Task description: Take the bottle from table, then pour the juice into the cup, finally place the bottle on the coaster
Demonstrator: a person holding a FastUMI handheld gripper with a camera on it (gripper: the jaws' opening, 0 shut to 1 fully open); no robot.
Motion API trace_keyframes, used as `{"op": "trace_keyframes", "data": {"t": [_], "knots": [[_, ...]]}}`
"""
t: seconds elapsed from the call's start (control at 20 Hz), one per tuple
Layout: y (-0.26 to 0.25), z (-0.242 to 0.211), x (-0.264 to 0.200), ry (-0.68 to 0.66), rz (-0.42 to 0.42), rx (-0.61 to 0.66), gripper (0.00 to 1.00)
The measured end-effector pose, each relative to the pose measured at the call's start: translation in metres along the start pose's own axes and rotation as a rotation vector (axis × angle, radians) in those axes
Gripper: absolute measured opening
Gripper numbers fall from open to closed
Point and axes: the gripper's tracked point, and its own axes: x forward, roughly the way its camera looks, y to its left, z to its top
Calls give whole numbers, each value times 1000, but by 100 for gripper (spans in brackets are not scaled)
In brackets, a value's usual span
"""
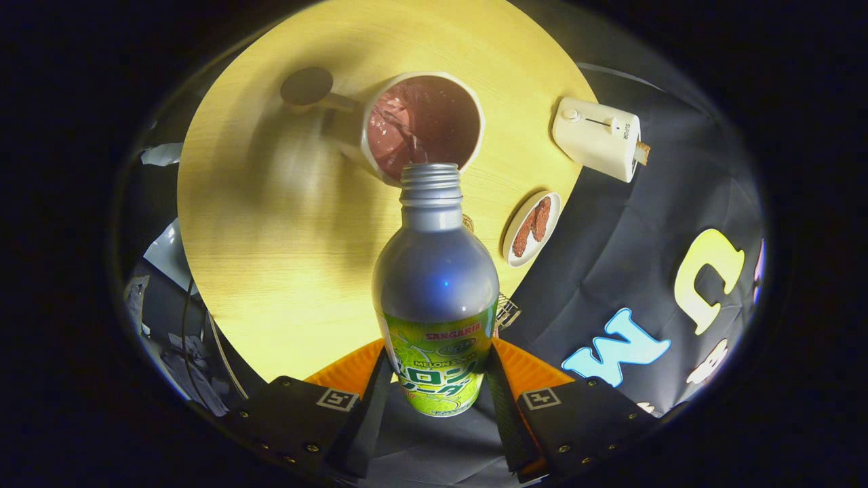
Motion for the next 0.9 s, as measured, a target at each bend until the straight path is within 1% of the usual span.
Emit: {"op": "trace_keyframes", "data": {"t": [0.5,0.9], "knots": [[-10,-3,-5,21,-2,-46,73],[-9,-4,-8,45,14,-77,73]]}}
